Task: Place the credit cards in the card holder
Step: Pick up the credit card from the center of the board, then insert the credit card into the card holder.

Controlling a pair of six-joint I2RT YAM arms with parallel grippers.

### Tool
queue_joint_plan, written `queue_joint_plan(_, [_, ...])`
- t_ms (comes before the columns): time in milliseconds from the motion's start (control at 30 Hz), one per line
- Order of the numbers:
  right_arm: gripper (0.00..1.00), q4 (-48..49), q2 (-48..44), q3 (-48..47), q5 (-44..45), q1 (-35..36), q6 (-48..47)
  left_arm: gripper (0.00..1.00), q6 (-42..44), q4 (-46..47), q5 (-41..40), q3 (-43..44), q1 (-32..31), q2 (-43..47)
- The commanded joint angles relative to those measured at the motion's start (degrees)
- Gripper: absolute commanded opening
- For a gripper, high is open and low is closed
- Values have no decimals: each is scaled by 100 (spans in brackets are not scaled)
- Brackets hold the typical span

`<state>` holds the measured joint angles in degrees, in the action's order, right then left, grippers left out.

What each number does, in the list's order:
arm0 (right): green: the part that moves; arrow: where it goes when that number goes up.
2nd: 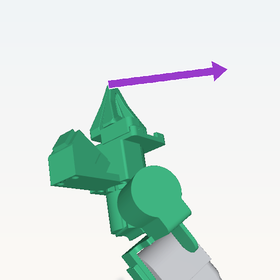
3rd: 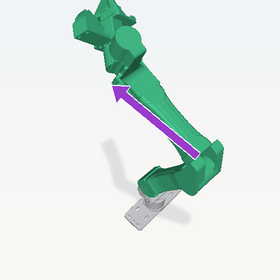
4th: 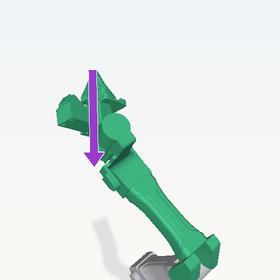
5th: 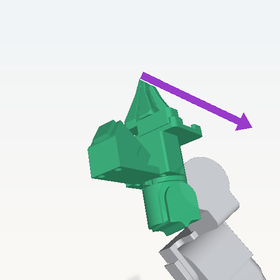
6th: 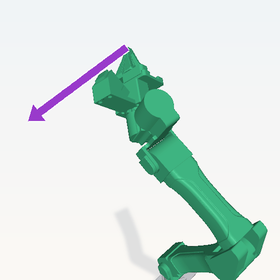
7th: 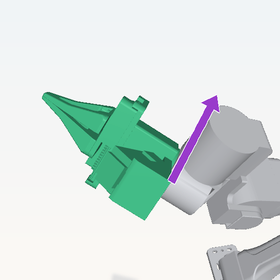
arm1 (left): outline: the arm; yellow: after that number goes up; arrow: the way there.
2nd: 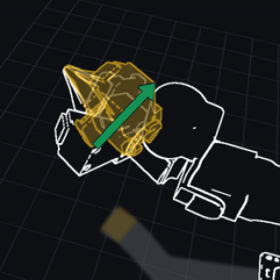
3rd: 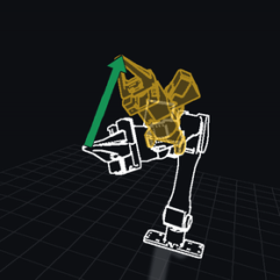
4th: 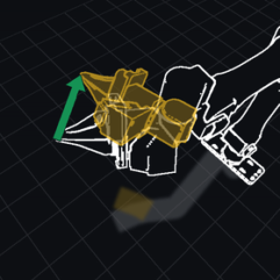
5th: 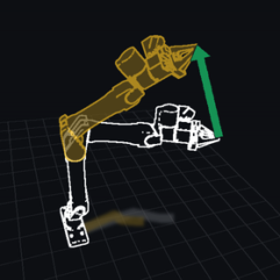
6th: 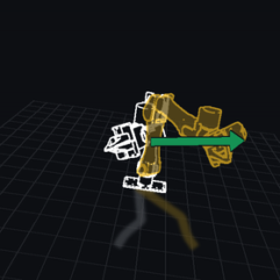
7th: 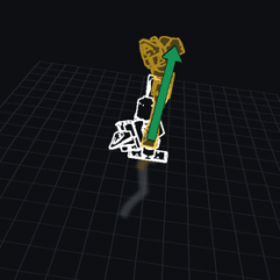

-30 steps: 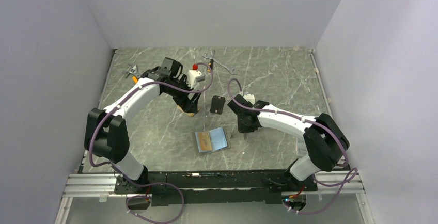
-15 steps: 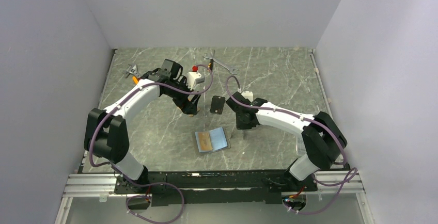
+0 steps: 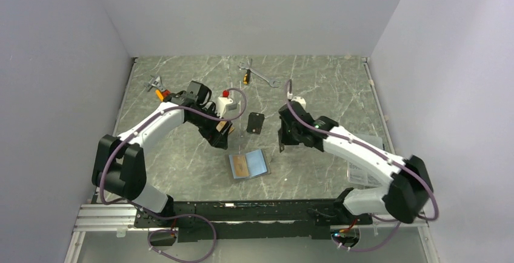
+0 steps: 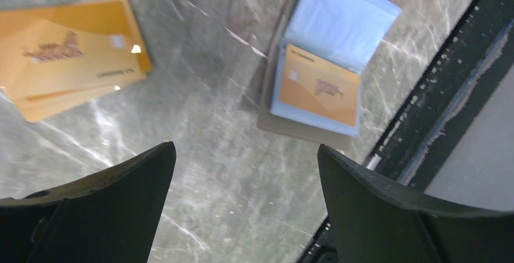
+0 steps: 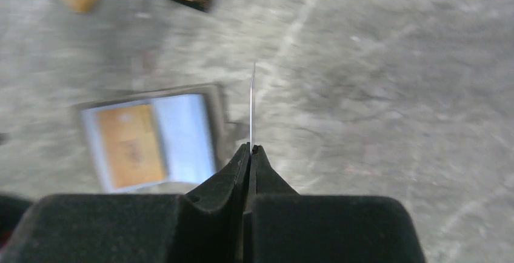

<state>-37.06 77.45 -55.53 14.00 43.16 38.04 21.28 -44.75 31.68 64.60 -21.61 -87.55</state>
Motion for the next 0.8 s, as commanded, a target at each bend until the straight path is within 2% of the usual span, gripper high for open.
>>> queue_joint_plan(0, [0,1074,-849,254,-1052,20,-326,92,-283,-340,513,-306,-10,269])
queue_joint_plan(200, [0,1983,-938,760,-2080,127,-324,86,-707,-274,1126,-936,-47,7])
queue_joint_plan(400, [0,2297,-584,1003,-2335,283,-297,76,-859,-114,1093,-915,-197,-289])
queue_joint_plan(767, [0,2444,-683,1598,-2269,311,-189,45,-931,-56,739,-444,-406,-1094])
